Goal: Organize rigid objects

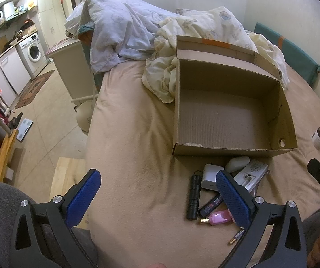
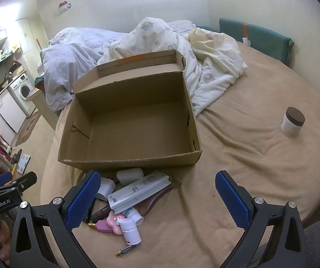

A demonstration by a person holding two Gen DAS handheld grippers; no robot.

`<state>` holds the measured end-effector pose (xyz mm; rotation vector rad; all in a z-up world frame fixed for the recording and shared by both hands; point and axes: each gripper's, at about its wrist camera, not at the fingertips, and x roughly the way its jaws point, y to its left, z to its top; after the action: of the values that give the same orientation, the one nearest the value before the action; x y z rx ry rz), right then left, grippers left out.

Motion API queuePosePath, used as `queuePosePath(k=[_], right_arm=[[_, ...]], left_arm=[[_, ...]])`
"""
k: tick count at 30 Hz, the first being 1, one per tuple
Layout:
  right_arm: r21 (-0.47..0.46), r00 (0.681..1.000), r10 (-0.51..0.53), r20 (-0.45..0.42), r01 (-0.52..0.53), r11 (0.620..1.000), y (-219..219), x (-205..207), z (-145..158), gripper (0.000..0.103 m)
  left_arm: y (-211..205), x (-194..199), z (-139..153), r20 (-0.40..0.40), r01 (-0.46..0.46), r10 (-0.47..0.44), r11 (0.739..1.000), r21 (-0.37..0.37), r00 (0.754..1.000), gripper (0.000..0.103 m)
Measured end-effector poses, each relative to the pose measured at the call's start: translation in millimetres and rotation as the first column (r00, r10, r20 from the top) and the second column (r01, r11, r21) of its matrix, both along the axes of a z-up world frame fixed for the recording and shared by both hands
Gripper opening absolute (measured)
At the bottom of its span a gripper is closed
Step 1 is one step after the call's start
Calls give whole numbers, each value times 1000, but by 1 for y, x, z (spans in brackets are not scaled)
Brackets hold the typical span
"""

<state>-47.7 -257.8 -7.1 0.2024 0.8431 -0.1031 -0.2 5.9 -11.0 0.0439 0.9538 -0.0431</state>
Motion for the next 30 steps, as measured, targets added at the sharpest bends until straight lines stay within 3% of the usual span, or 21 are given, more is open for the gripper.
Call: queuePosePath(k=[14,23,27,30], right_arm=[[2,1000,0,1,0,1000,0,0,0,103],[73,997,5,-78,0,997,-4,12,-18,103],[76,992,18,-127,-9,997,-5,22,-26,103],[117,985,18,-169,2,993,-8,27,-34,103]], left_arm=[[4,2,-2,-13,0,0,1000,4,1000,103],[1,23,-23,-135,-1,8,999,49,991,103],[-2,45,-48,-280,33,-29,999,11,960,103],[-6,57,-77,-413,32,-36,999,-17,910,102]])
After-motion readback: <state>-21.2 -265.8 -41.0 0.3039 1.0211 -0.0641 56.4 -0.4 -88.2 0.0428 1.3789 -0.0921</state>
